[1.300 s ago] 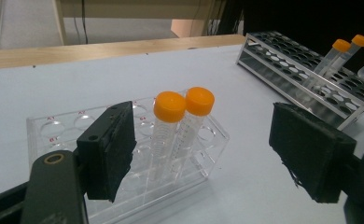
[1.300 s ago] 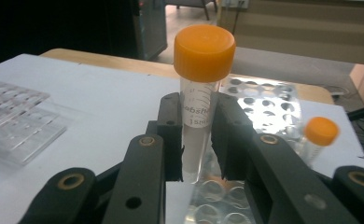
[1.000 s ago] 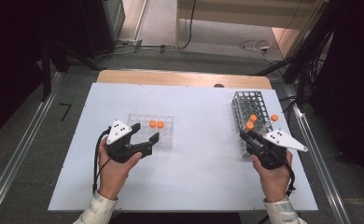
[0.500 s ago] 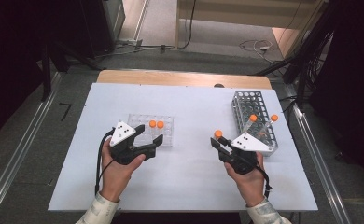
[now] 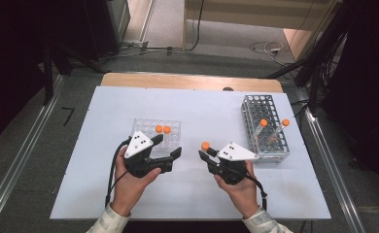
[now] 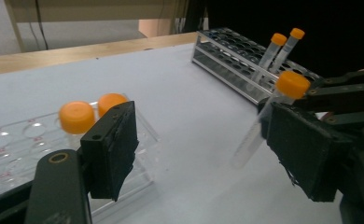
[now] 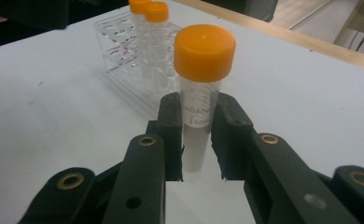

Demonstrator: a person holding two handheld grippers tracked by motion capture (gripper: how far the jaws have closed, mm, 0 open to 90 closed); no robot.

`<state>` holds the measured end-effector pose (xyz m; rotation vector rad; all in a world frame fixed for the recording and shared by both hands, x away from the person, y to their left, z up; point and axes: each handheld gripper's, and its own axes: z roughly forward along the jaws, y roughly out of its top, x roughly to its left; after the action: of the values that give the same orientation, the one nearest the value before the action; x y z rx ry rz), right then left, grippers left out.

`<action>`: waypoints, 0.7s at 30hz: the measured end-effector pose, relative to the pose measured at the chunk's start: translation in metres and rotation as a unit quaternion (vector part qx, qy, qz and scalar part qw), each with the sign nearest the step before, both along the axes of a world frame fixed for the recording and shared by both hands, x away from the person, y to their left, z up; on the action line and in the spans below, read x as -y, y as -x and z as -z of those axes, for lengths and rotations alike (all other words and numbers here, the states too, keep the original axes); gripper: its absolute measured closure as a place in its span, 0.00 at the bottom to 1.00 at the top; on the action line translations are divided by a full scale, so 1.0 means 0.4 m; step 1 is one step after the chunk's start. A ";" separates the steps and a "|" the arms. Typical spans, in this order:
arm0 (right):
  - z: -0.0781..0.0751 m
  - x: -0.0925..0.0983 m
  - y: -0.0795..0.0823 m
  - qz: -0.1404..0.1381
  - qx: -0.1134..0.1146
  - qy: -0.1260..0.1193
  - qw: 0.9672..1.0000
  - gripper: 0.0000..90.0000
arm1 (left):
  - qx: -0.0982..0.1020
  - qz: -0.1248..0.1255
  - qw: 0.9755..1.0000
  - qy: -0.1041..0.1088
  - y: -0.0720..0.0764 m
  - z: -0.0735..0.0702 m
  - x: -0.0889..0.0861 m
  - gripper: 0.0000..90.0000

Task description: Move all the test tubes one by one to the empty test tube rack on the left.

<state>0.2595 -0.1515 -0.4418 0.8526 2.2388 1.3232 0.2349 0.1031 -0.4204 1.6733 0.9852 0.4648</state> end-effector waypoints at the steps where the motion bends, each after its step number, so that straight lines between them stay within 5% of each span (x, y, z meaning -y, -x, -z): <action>1: 0.002 -0.008 0.001 -0.003 -0.002 0.001 1.000 0.80 | 0.000 0.005 1.000 -0.001 0.002 0.001 0.006 0.27; 14: 0.015 -0.103 0.017 -0.049 -0.010 0.007 0.999 0.80 | 0.010 0.034 0.999 -0.008 0.012 0.009 0.037 0.39; 21: 0.016 -0.133 0.025 -0.064 -0.012 0.008 0.998 0.80 | 0.008 0.042 0.999 -0.015 0.011 0.016 0.039 0.57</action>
<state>0.2495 -0.0984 -0.4482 0.7340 2.3546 1.3553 0.2304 0.0876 -0.4267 1.7283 0.8962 0.4381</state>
